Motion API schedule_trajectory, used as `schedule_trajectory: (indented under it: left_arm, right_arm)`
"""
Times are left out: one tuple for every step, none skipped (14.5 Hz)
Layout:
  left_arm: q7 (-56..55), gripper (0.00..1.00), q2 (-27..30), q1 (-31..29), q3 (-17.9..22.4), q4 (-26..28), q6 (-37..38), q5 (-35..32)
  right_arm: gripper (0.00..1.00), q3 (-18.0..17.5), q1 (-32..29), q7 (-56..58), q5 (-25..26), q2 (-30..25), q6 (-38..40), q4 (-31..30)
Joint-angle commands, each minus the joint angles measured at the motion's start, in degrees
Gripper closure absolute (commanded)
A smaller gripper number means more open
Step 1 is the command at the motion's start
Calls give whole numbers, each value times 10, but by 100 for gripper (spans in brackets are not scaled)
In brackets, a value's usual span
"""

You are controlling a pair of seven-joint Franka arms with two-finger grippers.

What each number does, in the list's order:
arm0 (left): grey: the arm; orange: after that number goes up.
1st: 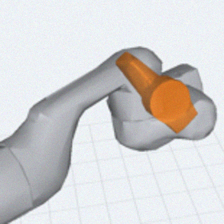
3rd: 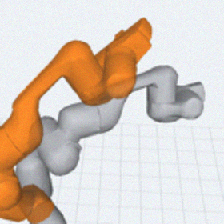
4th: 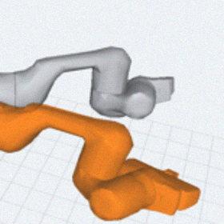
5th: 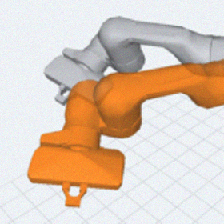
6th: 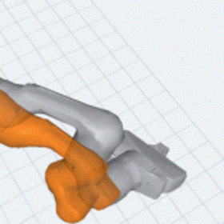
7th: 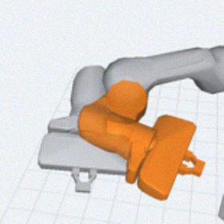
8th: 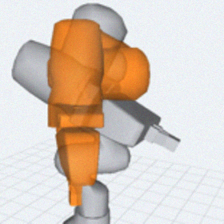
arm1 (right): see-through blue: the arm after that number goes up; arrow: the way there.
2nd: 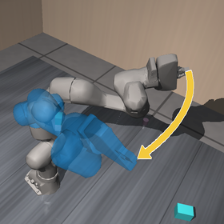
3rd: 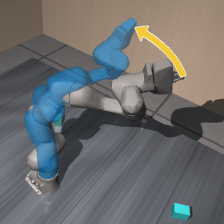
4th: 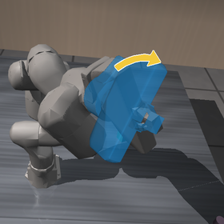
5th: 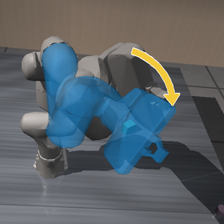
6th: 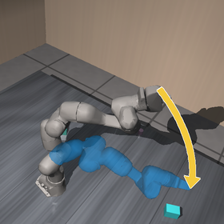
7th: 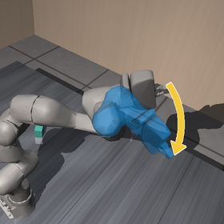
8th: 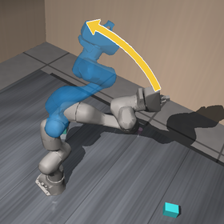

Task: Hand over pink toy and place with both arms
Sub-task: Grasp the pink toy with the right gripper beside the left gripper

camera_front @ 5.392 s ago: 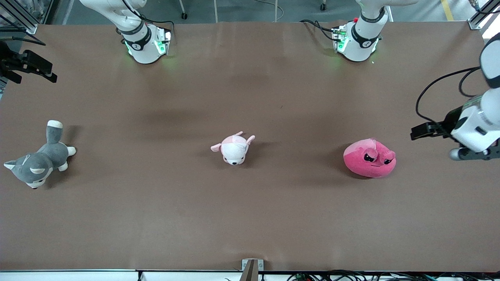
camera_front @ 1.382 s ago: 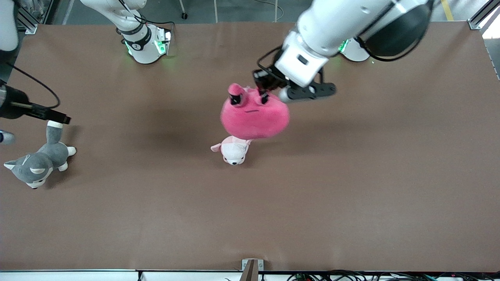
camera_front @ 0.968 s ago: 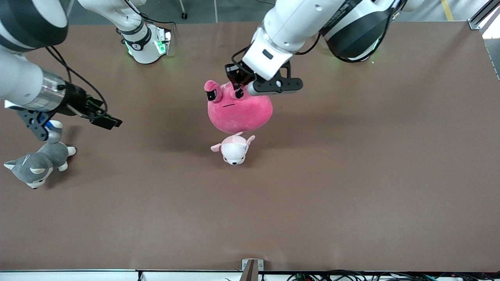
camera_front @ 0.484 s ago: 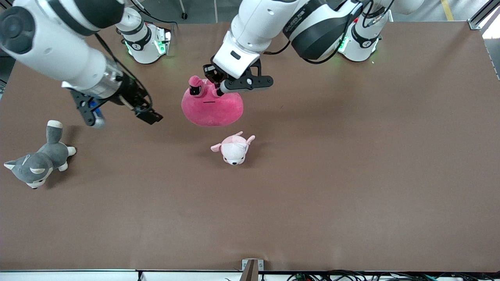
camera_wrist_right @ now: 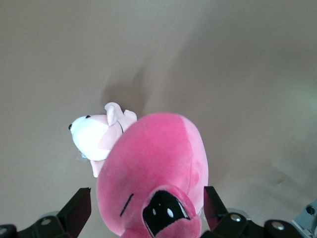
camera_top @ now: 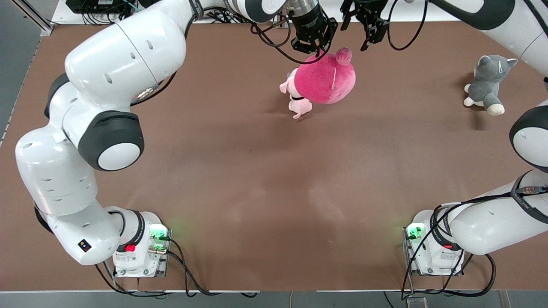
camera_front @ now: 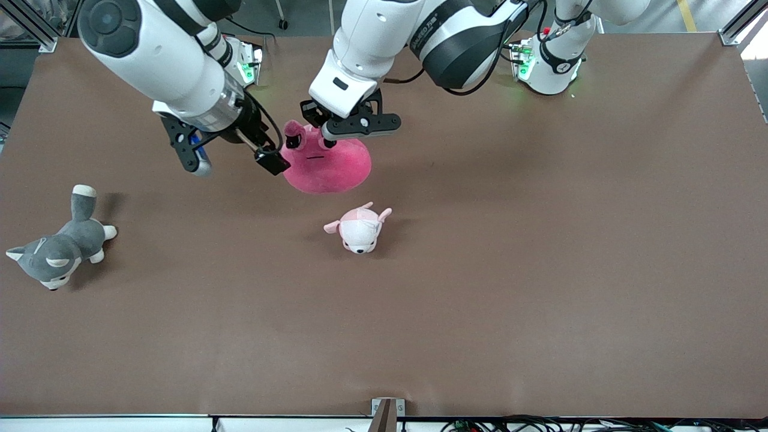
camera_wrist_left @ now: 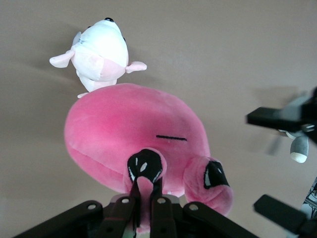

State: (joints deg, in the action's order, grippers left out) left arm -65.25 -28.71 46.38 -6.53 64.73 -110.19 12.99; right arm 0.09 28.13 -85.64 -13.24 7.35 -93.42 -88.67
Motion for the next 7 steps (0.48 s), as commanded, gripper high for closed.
schedule_trajectory:
  left_arm:
    - [-8,100,-6,6,8,-19,-2,2]
    - [-8,100,-6,6,8,-19,-1,2]
    - [-8,100,-6,6,8,-19,-2,2]
    - [-8,100,-6,6,8,-19,-2,2]
    - [-8,100,-6,6,8,-19,-2,2]
    - [-8,100,-6,6,8,-19,-1,2]
    - [-8,100,-6,6,8,-19,-2,2]
  right_arm:
    - [0,6,14,-12,-7,-15,-4,-34]
    - [0,6,16,-12,-8,-17,-4,-42]
    - [0,6,17,-13,-8,-19,-4,-48]
    - [0,6,17,-12,-8,-23,-4,-53]
    - [0,5,18,-12,-8,-25,-4,-59]
    - [0,5,25,-13,-8,-26,-4,-63]
    - [0,6,28,-13,-8,-26,-4,-63]
